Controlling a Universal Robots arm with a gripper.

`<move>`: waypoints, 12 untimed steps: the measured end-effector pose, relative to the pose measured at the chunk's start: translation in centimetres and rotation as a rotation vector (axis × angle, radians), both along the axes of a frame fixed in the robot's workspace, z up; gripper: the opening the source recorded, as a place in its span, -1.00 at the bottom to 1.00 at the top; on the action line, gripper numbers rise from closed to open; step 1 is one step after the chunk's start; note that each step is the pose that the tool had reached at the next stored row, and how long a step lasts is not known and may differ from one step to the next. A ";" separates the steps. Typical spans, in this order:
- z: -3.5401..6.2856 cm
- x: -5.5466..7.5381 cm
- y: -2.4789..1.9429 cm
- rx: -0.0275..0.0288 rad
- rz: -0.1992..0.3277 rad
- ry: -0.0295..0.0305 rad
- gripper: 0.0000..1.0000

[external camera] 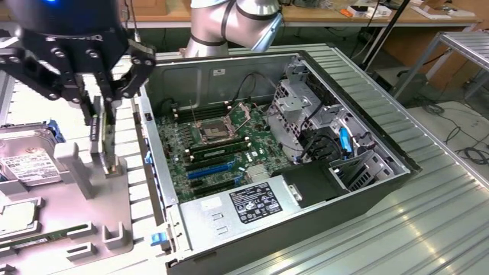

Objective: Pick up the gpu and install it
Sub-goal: 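Pick up the gpu and move the gpu toward the slot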

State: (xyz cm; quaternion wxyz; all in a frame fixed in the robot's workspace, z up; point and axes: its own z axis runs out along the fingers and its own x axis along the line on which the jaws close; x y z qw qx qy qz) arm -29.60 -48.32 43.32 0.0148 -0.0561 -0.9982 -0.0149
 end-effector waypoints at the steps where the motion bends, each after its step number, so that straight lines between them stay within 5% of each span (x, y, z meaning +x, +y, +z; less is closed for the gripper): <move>1: -0.03 0.7 0.00 -0.0001 0.000 0.0002 -0.46; 12: -0.67 8.9 0.80 -0.0008 0.000 0.0002 -0.46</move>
